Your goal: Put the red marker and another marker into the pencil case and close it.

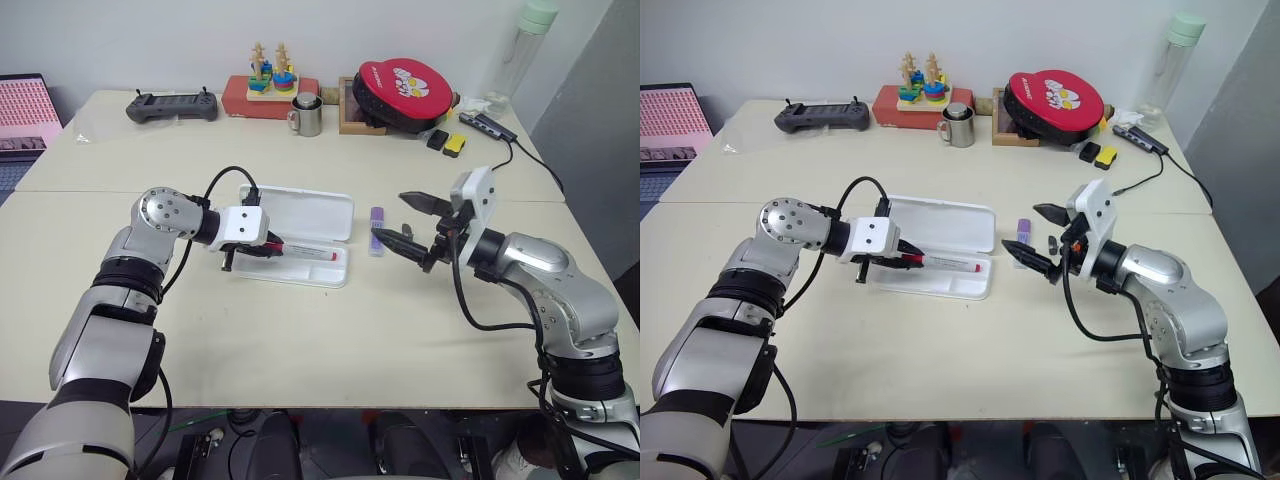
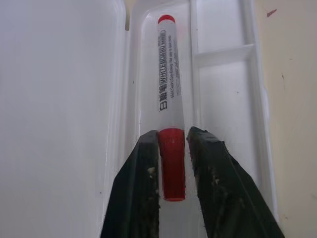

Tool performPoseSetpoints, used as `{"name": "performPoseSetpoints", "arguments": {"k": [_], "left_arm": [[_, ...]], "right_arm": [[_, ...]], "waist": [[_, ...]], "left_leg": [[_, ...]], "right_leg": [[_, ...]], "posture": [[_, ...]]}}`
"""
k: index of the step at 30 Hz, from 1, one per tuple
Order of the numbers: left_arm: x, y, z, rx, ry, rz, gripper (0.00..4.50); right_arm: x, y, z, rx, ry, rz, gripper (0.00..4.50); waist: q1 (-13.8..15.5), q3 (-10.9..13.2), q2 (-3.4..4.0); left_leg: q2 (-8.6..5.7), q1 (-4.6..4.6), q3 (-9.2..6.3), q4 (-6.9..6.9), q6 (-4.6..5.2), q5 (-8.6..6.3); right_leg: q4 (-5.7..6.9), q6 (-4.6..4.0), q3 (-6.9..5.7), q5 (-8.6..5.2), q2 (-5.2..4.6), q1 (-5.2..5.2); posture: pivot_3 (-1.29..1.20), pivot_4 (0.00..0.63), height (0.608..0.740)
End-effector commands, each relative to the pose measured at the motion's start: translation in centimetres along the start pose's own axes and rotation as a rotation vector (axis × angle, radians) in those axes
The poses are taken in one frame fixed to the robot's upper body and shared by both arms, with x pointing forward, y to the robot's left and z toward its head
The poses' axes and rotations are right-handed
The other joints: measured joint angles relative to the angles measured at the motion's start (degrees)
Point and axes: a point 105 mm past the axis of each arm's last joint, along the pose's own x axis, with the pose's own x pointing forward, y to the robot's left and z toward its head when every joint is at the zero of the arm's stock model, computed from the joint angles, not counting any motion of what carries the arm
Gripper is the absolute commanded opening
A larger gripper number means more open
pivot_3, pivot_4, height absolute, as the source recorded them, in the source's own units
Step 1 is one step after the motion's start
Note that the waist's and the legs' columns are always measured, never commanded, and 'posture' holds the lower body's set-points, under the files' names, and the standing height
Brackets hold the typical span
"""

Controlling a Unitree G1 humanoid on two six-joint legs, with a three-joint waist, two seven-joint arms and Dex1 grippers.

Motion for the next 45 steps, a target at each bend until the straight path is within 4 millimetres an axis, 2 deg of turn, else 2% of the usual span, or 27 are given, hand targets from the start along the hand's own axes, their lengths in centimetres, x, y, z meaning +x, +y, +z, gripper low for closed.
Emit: {"name": "performPoseSetpoints", "arguments": {"k": [1,9,10,11,14,17,20,22,28,33,34,35,40,45], "left_arm": [[-1.0,0.7,0.1,0.01,0.005,0.044,1.94],[-1.1,1.1,0.8,-0.014,-0.058,0.094,3.52],[-1.0,1.6,1.8,-0.061,-0.14,0.123,3.59],[-0.9,1.9,2.6,-0.096,-0.202,0.141,3.88],[-1.5,3.7,5.6,-0.252,-0.451,0.262,4.47],[-1.9,4.1,6.8,-0.325,-0.538,0.302,4.47],[-1.7,3.5,8.8,-0.401,-0.667,0.31,4.47],[-1.4,3.1,9.6,-0.444,-0.698,0.301,4.47],[-0.8,1.7,10.3,-0.473,-0.687,0.267,4.47],[-1.0,2.0,10.2,-0.472,-0.673,0.287,4.47],[-1.1,2.0,10.2,-0.47,-0.675,0.289,4.5],[-1.1,2.0,10.2,-0.47,-0.676,0.291,4.5],[-1.2,1.8,10.1,-0.475,-0.668,0.296,4.5],[-1.4,1.9,9.9,-0.474,-0.664,0.316,4.5]], "right_arm": [[0.4,-0.2,0.4,-0.03,0.008,-0.012,4.5],[1.0,0.0,-0.4,-0.001,0.033,-0.015,4.5],[1.1,0.6,-0.4,0.006,0.028,0.008,4.5],[1.1,1.0,-0.4,0.012,0.024,0.025,4.5],[1.8,0.5,-2.3,0.022,0.107,-0.048,4.5],[2.4,0.0,-3.7,0.023,0.169,-0.116,4.5],[3.6,-2.0,-6.2,0.076,0.274,-0.342,4.5],[4.2,-2.3,-7.1,0.104,0.3,-0.422,4.5],[5.5,-2.1,-8.6,0.166,0.341,-0.516,4.5],[5.9,-2.6,-9.9,0.175,0.392,-0.583,4.5],[5.8,-3.0,-10.1,0.161,0.398,-0.611,4.14],[5.8,-3.2,-10.2,0.152,0.401,-0.63,4.01],[5.8,-3.9,-10.0,0.165,0.37,-0.673,2.69],[5.4,-4.6,-10.0,0.159,0.372,-0.707,1.6]], "waist": [[-0.01,0.0,0.0],[0.01,0.0,0.0],[0.01,0.0,0.0],[-0.01,0.0,0.0],[0.2,0.0,0.0],[0.0,0.0,0.0],[-0.42,-0.01,0.0],[-0.4,-0.01,0.0],[-0.19,-0.01,-0.01],[-0.18,-0.01,-0.01],[-0.18,-0.01,-0.01],[-0.19,-0.01,-0.01],[-0.09,-0.02,-0.02],[-0.08,-0.02,-0.01]], "left_leg": [[0.0,0.0,0.0,0.01,0.0,0.0],[0.0,0.0,-0.01,0.0,0.0,0.0],[0.0,-0.01,-0.01,0.0,0.0,0.0],[0.0,0.0,-0.01,0.01,0.0,0.0],[0.0,-0.01,-0.05,0.03,0.0,0.01],[0.01,-0.01,-0.09,0.1,0.0,0.01],[0.01,0.07,-0.09,0.12,0.0,0.02],[0.01,0.11,-0.1,0.13,0.0,0.04],[-0.01,0.13,-0.13,0.17,-0.08,0.13],[-0.01,0.15,-0.14,0.17,-0.08,0.2],[-0.01,0.15,-0.14,0.17,-0.08,0.21],[-0.01,0.15,-0.14,0.17,-0.07,0.21],[-0.01,0.15,-0.14,0.17,-0.07,0.22],[-0.01,0.15,-0.15,0.16,-0.07,0.22]], "right_leg": [[0.0,0.0,0.0,0.0,0.0,0.0],[0.01,-0.01,-0.01,0.0,0.0,0.0],[0.01,-0.01,-0.01,0.0,0.0,0.0],[0.02,-0.01,-0.01,0.0,0.0,0.01],[0.05,-0.01,-0.05,0.0,0.0,0.03],[0.09,-0.01,-0.07,0.01,0.0,0.06],[0.17,-0.01,-0.03,0.01,0.01,0.09],[0.27,-0.01,-0.03,0.01,0.01,0.08],[0.45,-0.01,-0.03,0.01,0.02,0.05],[0.48,0.0,-0.04,0.02,0.03,0.04],[0.48,0.0,-0.04,0.02,0.03,0.04],[0.48,0.0,-0.04,0.02,0.03,0.04],[0.48,0.01,-0.04,0.02,0.03,0.05],[0.48,0.01,-0.04,0.02,0.03,0.04]], "posture": [[0.0,0.15,0.74],[0.0,0.15,0.74],[0.0,0.15,0.74],[0.0,0.15,0.74],[0.0,0.15,0.74],[0.0,0.15,0.74],[0.0,0.15,0.74],[0.0,0.15,0.74],[0.0,0.15,0.74],[0.0,0.15,0.74],[0.0,0.15,0.74],[0.0,0.15,0.74],[0.0,0.15,0.74],[0.0,0.15,0.74]]}}
